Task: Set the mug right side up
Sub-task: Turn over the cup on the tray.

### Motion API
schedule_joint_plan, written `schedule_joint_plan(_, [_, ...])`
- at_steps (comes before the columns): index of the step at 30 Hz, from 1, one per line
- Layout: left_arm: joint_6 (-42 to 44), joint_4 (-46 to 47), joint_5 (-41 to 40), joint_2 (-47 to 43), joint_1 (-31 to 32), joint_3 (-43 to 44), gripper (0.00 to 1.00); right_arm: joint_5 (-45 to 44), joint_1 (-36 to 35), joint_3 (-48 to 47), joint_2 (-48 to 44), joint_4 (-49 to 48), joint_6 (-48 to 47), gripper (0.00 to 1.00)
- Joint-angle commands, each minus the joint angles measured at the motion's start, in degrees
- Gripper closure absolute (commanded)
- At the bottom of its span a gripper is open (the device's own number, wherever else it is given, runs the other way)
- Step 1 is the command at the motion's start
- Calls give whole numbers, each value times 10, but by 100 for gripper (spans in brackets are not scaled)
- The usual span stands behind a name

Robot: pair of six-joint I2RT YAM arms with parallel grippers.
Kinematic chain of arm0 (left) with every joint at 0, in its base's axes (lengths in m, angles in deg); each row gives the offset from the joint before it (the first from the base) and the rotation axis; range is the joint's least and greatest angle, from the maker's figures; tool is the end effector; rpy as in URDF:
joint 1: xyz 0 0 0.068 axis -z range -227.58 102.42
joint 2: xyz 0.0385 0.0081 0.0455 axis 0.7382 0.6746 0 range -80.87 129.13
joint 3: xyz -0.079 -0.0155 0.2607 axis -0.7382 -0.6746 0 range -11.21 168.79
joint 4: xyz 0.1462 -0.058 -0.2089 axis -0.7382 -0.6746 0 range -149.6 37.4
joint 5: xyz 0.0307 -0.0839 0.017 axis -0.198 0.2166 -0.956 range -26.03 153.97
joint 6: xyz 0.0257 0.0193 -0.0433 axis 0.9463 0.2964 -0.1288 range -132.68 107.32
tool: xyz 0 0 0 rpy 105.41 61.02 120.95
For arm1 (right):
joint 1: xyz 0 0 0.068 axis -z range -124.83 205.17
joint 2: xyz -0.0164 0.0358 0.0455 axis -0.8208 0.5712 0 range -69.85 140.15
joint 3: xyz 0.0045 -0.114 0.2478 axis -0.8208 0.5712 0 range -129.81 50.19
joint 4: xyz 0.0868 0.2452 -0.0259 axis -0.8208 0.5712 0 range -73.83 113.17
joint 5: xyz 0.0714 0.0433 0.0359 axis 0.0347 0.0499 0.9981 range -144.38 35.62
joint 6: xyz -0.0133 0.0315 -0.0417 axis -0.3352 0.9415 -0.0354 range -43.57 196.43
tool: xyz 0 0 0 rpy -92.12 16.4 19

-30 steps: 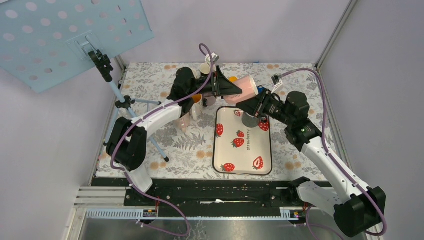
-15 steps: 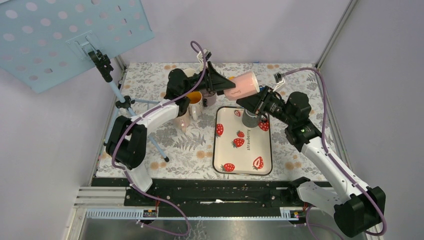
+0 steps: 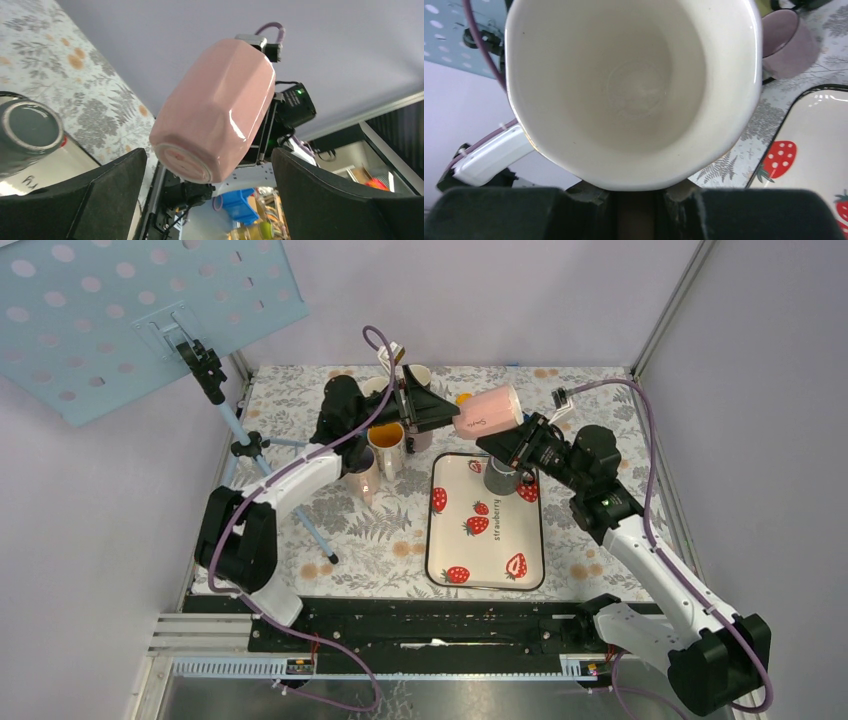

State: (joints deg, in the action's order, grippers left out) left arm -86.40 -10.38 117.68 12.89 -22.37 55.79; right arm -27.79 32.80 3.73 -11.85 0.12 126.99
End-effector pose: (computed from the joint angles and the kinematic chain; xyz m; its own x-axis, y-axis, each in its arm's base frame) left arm 0.3269 -0.1856 0.3456 -0.8491 -0.2282 -0.4764 0.4991 -0.0516 -0.8650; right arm 0.2136 0.1051 0.3554 -0.5353 0.5266 -0.6604 -0.5345 0.3942 0.7476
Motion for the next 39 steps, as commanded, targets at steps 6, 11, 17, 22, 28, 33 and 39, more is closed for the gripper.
schedule_joint_plan(6, [211, -265, -121, -62, -8, 32, 1, -70, 4, -77, -38, 49, -72, 100])
schedule_joint_plan(11, [256, -342, -153, -71, -7, 50, 1, -123, 4, -108, -26, 115, -117, 100])
schedule_joint_plan(17, [314, -420, -161, -82, 2, 70, 1, -195, 6, -142, 14, 156, -168, 100])
schedule_joint_plan(22, [358, -481, -172, -97, 29, 79, 1, -277, 16, -172, 62, 185, -215, 100])
schedule_joint_plan(28, [400, -528, -192, -108, 63, 88, 1, -353, 47, -193, 127, 180, -252, 100])
schedule_joint_plan(33, [403, -535, -190, -108, 81, 91, 1, -390, 91, -189, 177, 151, -265, 100])
schedule_joint_plan(39, [404, -535, -190, -108, 88, 90, 1, -429, 124, -183, 239, 103, -281, 100])
